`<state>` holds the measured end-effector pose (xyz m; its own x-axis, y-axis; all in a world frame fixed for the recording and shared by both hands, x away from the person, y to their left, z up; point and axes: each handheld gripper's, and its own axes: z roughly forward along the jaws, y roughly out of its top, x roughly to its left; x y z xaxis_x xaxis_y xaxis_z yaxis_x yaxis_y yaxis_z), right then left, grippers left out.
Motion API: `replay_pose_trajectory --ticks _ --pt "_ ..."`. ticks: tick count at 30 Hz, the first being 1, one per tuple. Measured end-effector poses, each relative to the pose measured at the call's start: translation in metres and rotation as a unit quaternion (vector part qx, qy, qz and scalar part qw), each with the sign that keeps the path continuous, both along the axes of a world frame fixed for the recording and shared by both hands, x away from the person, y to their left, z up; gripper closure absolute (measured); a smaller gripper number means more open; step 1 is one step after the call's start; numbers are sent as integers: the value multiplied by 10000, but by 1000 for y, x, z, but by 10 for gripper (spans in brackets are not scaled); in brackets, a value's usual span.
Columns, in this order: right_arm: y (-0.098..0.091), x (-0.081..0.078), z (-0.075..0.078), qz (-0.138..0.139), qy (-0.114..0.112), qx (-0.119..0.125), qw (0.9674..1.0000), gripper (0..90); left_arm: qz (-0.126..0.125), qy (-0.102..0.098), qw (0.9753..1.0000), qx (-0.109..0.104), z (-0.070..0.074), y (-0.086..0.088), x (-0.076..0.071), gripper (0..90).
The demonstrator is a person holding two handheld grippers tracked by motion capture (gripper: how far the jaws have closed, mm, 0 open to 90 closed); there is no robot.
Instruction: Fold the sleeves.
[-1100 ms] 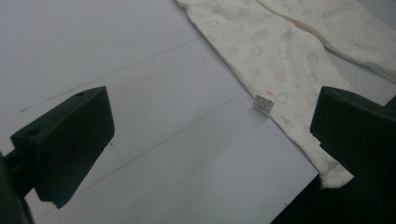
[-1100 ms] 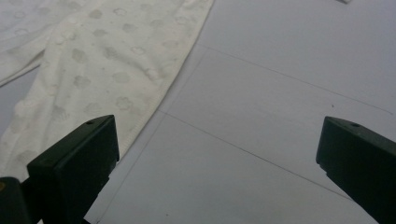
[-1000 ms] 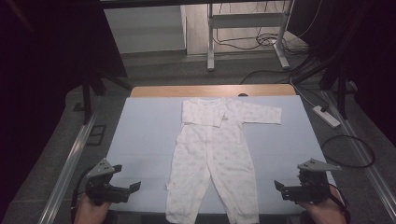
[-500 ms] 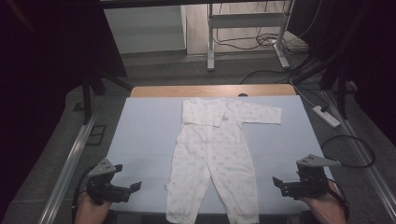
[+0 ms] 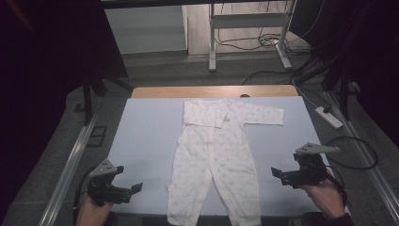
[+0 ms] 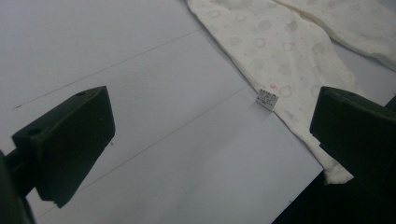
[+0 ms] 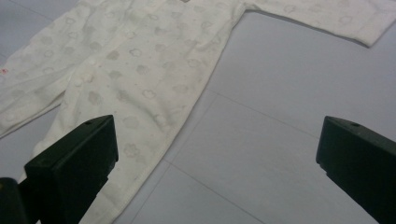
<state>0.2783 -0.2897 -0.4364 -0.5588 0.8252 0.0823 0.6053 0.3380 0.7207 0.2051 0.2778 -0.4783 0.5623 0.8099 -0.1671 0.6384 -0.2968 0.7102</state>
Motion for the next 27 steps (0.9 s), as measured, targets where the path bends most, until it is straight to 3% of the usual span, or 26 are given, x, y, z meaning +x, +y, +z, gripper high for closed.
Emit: replay_pose_trajectory --ticks 5,12,18,27 --pt "2 16 1 40 38 80 10000 0 -49 -23 10000 37 0 -1 0 6" --pt "6 35 -2 26 47 -57 10000 0 -105 -46 9999 77 0 -1 -1 7" --pt "6 53 -5 -205 34 -218 9995 0 -125 -43 9999 87 0 -2 -1 7" --pt "6 80 -10 -317 85 -324 9989 0 -98 -15 9999 43 0 -1 0 5"
